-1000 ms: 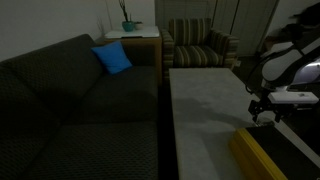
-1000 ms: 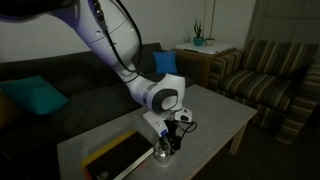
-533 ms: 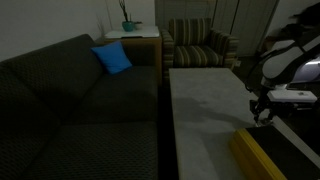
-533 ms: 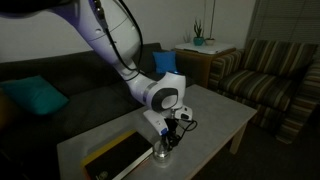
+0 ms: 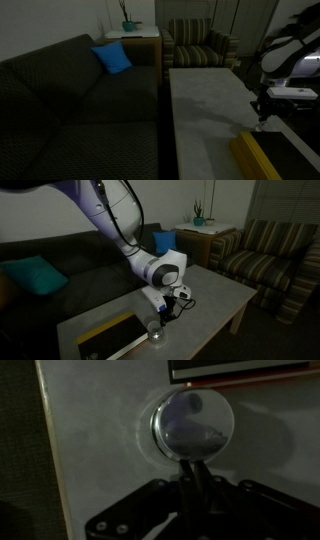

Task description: Place the lid of the silver container on the table, open the black book, then close the container

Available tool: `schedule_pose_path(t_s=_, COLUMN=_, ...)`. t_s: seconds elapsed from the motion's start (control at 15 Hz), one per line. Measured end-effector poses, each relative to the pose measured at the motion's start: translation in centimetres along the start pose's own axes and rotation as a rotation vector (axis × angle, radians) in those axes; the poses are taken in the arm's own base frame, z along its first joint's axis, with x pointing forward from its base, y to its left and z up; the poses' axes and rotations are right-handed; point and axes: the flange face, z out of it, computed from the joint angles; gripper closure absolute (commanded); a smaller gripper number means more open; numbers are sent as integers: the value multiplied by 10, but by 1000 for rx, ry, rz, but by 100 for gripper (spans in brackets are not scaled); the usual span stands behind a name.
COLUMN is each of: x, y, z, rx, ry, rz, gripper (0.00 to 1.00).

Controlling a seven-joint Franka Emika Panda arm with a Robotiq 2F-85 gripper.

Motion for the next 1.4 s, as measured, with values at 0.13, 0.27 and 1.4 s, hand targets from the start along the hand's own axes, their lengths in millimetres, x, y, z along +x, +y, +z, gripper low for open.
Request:
schedule_pose_path(t_s=0.13, x=0, y=0, z=0, rx=0, ry=-1, rz=3, gripper=46)
schedule_pose_path(t_s=0.27, x=-1, y=-1, z=1, rx=-3, ry=-7, rz=6, gripper=32)
schedule_pose_path(t_s=1.4, x=-29, y=-12, z=-2, rx=-89, ry=-227, rz=53, gripper=0)
